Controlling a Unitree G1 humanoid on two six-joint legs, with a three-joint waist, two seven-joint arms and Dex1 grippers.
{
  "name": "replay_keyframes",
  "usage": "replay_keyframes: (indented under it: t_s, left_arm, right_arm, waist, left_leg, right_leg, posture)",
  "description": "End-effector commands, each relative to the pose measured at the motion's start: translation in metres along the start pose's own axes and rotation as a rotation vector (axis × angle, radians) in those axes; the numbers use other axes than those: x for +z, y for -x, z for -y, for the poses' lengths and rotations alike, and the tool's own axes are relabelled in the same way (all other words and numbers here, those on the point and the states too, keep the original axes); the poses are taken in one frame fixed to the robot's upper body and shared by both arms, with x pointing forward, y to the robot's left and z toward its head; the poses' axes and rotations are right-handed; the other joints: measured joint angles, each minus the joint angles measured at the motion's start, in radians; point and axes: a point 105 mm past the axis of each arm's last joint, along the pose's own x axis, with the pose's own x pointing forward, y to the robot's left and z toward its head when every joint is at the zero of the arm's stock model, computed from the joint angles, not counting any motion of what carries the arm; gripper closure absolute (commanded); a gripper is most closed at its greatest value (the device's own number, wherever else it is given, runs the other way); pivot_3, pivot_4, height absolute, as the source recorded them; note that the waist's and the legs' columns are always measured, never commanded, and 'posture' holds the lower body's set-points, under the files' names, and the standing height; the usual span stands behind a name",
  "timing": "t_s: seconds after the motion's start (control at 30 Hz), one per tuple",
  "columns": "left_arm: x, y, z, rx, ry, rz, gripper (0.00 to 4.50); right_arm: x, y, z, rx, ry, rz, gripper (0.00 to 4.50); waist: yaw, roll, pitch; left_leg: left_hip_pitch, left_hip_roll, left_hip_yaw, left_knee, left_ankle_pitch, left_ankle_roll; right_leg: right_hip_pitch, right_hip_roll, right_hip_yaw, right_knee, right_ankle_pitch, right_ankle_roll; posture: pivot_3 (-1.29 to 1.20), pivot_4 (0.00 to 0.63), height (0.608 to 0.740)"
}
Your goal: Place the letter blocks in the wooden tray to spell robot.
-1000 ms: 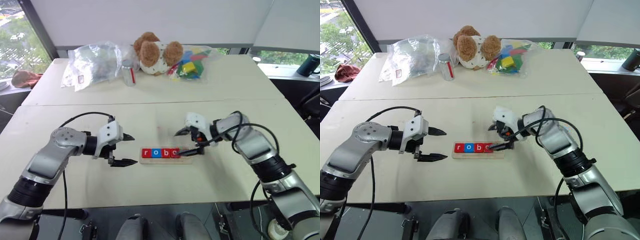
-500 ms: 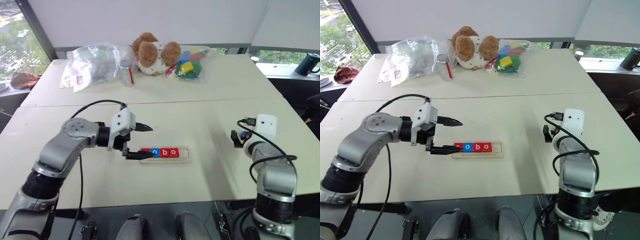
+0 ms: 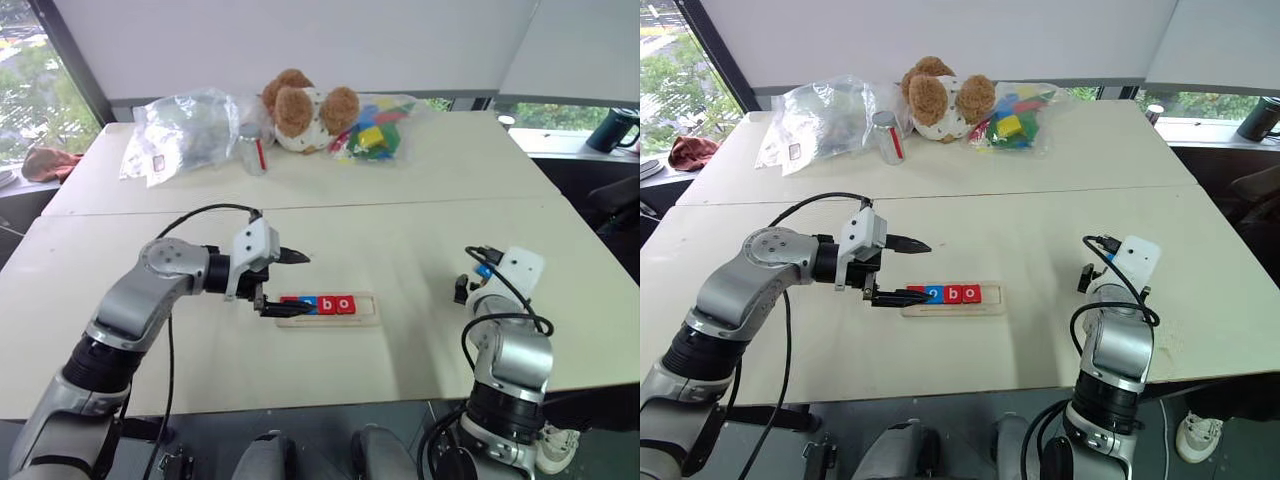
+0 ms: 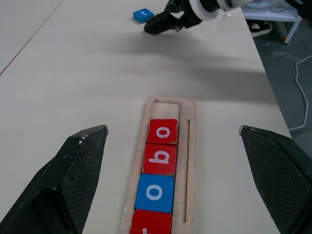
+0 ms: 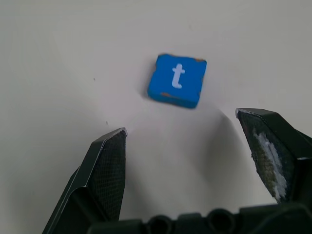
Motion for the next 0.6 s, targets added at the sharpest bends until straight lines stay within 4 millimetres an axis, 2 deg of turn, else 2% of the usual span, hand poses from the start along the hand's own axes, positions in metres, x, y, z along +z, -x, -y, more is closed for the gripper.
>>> replay_keyframes:
  t_s: [0.03, 0.2, 0.3, 0.33, 0.43, 0.53, 0.6]
  left_arm:
    - [0.004, 0.001, 0.001, 0.015, -0.029, 0.005, 0.00]
    - [0.001, 0.003, 0.001, 0.031, -0.022, 0.000, 0.00]
    - [0.000, 0.004, 0.000, 0.041, -0.023, -0.006, 0.00]
    - [0.000, 0.005, 0.000, 0.043, -0.022, -0.007, 0.00]
    - [0.000, 0.005, 0.000, 0.045, -0.023, -0.009, 0.00]
    - [0.000, 0.005, -0.001, 0.047, -0.025, -0.008, 0.00]
    - [0.000, 0.005, -0.001, 0.042, -0.033, -0.011, 0.00]
  right_arm:
    - [0.000, -0.014, 0.006, -0.026, -0.019, 0.004, 0.64]
    - [0.000, -0.030, 0.004, -0.020, -0.016, 0.002, 0.64]
    - [-0.003, -0.033, 0.003, -0.024, -0.029, -0.010, 1.51]
    - [-0.003, -0.033, 0.004, -0.028, -0.026, -0.009, 2.12]
    - [-0.008, -0.032, 0.004, -0.033, -0.022, -0.015, 3.31]
    - [-0.007, -0.030, 0.000, -0.021, -0.020, -0.011, 3.30]
    - [0.010, -0.021, -0.010, 0.053, 0.011, 0.056, 3.30]
  waist:
    - [0.001, 0.000, 0.000]
    - [0.001, 0.000, 0.000]
    - [0.001, -0.001, -0.001]
    - [0.002, -0.001, -0.001]
    - [0.006, -0.001, -0.001]
    - [0.006, -0.002, -0.001]
    - [0.006, -0.002, -0.001]
  left_leg:
    - [0.000, 0.000, 0.000, 0.000, 0.000, 0.000]
    - [0.001, 0.000, 0.000, 0.000, 0.000, 0.000]
    - [0.001, 0.000, 0.000, 0.000, 0.000, 0.000]
    - [0.001, 0.000, 0.000, 0.000, 0.000, 0.000]
    - [0.001, 0.000, -0.001, 0.000, 0.000, 0.000]
    - [0.001, 0.000, -0.001, 0.000, 0.000, 0.000]
    - [0.001, 0.000, -0.001, 0.000, 0.000, 0.000]
  right_leg:
    - [0.000, 0.000, 0.000, 0.000, 0.000, 0.000]
    - [0.001, -0.002, 0.000, 0.000, 0.000, 0.000]
    - [0.002, -0.002, 0.000, 0.000, 0.000, 0.000]
    - [0.002, -0.002, 0.000, 0.000, 0.000, 0.000]
    - [0.002, -0.002, 0.000, 0.000, 0.000, 0.000]
    - [0.002, -0.002, 0.000, 0.000, 0.000, 0.000]
    - [0.002, -0.002, 0.000, 0.000, 0.000, 0.000]
  posture:
    - [0.00, 0.150, 0.740]
    - [0.00, 0.150, 0.740]
    - [0.00, 0.150, 0.740]
    - [0.00, 0.150, 0.740]
    - [0.00, 0.150, 0.740]
    - [0.00, 0.150, 0.740]
    - [0.00, 0.150, 0.740]
